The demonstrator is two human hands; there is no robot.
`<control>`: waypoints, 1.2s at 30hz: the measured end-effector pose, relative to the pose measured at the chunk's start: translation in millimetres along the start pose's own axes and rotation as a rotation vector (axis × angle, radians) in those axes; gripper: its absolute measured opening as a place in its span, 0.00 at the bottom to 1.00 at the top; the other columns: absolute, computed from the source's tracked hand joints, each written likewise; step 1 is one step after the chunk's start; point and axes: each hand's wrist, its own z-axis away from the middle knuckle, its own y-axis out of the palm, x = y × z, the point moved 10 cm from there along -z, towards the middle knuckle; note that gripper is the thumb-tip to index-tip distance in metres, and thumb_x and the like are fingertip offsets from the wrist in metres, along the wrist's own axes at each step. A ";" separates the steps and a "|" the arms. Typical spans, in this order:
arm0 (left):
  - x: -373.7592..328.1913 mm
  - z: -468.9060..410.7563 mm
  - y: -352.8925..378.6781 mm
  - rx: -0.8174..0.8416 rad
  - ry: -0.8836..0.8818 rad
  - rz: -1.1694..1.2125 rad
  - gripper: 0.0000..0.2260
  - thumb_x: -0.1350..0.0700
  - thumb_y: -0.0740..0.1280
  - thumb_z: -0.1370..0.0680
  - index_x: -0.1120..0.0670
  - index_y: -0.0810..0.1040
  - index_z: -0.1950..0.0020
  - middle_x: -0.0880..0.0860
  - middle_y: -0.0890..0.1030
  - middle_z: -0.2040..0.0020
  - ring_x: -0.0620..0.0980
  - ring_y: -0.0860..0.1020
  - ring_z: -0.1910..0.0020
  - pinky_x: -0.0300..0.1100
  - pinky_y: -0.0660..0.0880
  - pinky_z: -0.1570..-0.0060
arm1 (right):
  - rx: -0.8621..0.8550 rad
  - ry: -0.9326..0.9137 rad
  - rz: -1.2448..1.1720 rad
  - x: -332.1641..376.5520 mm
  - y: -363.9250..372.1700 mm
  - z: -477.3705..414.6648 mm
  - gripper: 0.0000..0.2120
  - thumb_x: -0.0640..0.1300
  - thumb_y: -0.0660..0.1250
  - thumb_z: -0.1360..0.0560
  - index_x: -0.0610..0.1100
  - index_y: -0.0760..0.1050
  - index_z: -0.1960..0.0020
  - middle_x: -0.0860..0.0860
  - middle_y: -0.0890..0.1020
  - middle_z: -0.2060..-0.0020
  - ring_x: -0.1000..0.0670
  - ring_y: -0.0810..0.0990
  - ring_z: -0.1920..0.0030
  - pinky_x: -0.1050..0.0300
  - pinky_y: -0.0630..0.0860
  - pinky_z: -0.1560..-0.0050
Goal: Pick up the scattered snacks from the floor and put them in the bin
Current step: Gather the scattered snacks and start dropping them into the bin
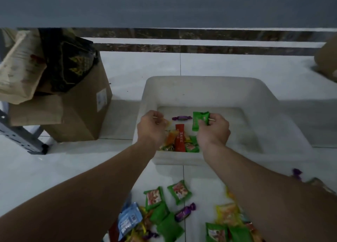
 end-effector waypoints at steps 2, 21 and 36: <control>-3.4 -0.2 -3.8 0.004 0.012 0.015 0.07 0.62 0.66 0.23 0.51 0.76 0.49 0.48 0.79 0.53 0.49 0.78 0.53 0.45 0.79 0.53 | 0.017 -0.010 0.019 -1.8 6.8 2.3 0.09 0.38 0.67 0.23 0.44 0.77 0.44 0.50 0.80 0.55 0.51 0.76 0.57 0.63 0.71 0.53; -15.5 54.4 -239.8 -0.179 0.243 -0.233 0.21 0.45 0.63 0.22 0.47 0.69 0.29 0.48 0.75 0.33 0.49 0.73 0.35 0.47 0.71 0.35 | 0.430 -0.550 0.309 96.3 136.0 173.2 0.25 0.53 0.64 0.22 0.49 0.67 0.28 0.51 0.70 0.30 0.49 0.69 0.31 0.55 0.66 0.32; 141.4 166.4 -482.9 -0.440 -0.051 -0.451 0.23 0.45 0.63 0.21 0.47 0.66 0.27 0.52 0.71 0.29 0.53 0.69 0.31 0.46 0.66 0.33 | 0.991 -0.647 0.525 32.5 289.5 422.2 0.29 0.57 0.63 0.23 0.51 0.61 0.25 0.50 0.65 0.27 0.48 0.64 0.28 0.54 0.62 0.32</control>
